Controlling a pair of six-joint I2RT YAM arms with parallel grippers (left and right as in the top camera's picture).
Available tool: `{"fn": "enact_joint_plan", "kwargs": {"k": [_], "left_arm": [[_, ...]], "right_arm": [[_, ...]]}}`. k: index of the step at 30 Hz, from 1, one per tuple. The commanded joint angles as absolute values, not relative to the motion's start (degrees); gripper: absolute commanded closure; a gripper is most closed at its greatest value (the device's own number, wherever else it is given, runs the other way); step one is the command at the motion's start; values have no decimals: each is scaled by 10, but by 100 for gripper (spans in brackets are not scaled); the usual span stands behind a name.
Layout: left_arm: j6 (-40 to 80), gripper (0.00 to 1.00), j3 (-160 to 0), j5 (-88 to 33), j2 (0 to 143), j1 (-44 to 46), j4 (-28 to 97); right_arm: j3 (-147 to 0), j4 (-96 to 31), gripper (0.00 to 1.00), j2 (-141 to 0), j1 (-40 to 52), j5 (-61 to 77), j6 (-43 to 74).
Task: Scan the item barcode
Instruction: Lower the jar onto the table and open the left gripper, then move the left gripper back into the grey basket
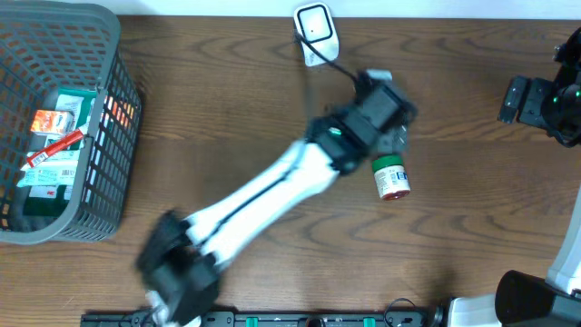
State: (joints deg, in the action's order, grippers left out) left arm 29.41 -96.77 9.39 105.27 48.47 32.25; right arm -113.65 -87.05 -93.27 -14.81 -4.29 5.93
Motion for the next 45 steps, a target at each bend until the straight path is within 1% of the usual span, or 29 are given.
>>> {"fn": "enact_joint_plan", "kwargs": {"k": [1,5,10,15,18,22,27,31,37,40,45], "left_arm": [[193,6,-991,199,929,427,389],[163,6,-1015,235,829,326,467],[167,6,-1023,234,714,130,514],[216,5,-1023,234,672,-57,552],[244,5,-1021,234,682,-131,576],[258,5,-1014,234,724,-188,592],[259,5,-1014,229,810,-222,595],[259,5,-1014,176,884,-254,594],[258,5,-1014,43,977,-326,595],[258,5,-1014,20,1023,-356,601],[259,5,-1013,21,1067,-366,608]], "right_arm": [[-1143,-870,1,-934,-150,-42,68],[-1143,-870,1,-934,-150,-42,68],[-1143,-870,1,-934,-150,-42,68],[-1143,-870,1,-934,-150,-42,68],[-1143,-870,1,-934,-150,-42,68],[-1143,-870,1,-934,-150,-42,68],[-1143,-870,1,-934,-150,-42,68],[-1143,-870,1,-934,-150,-42,68],[-1143,-870,1,-934,-150,-42,68],[-1143,-870,1,-934,-150,-42,68],[-1143,-870,1,-934,-150,-42,68]]}}
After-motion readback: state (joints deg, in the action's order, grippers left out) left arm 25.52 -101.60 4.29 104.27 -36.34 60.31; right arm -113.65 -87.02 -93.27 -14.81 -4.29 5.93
